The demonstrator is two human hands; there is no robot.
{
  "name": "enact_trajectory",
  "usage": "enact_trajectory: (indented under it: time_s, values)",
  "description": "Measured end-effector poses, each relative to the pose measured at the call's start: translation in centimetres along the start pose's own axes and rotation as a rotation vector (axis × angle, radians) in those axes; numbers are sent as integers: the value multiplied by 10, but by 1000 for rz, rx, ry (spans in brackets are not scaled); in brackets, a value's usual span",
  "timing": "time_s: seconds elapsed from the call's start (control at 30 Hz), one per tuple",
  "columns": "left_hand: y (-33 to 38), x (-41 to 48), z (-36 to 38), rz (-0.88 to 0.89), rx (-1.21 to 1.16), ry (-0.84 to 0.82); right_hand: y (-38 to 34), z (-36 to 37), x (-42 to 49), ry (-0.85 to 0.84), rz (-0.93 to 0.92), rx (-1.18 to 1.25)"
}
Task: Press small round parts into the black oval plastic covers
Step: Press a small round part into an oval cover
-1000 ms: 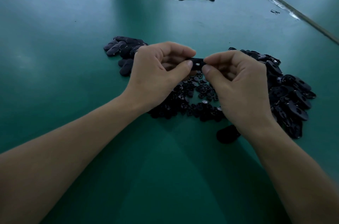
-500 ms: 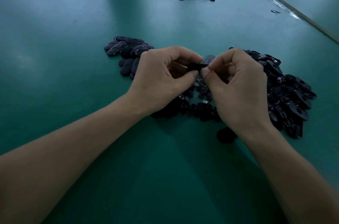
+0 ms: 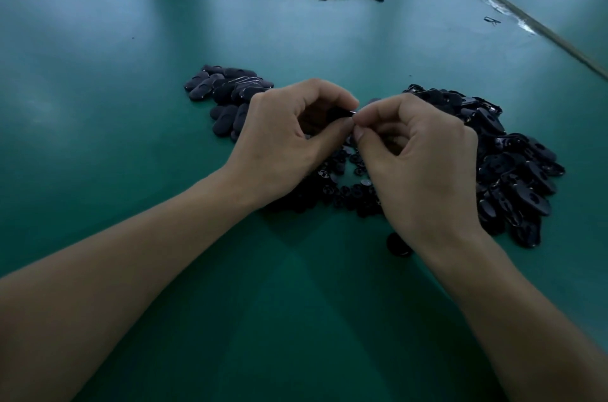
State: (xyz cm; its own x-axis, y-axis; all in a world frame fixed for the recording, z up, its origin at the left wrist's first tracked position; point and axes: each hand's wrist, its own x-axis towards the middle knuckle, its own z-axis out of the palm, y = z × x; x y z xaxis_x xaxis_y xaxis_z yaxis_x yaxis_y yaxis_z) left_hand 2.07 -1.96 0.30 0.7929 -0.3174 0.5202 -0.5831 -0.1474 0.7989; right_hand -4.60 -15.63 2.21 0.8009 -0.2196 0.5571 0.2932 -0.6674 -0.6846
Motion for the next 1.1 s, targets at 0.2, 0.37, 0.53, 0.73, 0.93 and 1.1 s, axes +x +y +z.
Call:
enact_trajectory:
  time_s: [0.2,0.37,0.53,0.73,0.93,1.1]
  values:
    - [-1,2,-1,-24,21,4,0,0,1,-19,-12,15]
    - [0,2,1,-17,36,11,4,-1,3,-7,17,17]
    - [-1,1,1,-18,-34,-13,11,-3,7,-59,73,14]
    - [1,2,-3,-39,-109,-36,15,-4,9,-106,119,181]
    - [1,3,-4,-93,-175,-24,15,-6,10,-95,140,207]
    - [0,3,-4,-114,-183,-28,14,-5,9,-114,157,130]
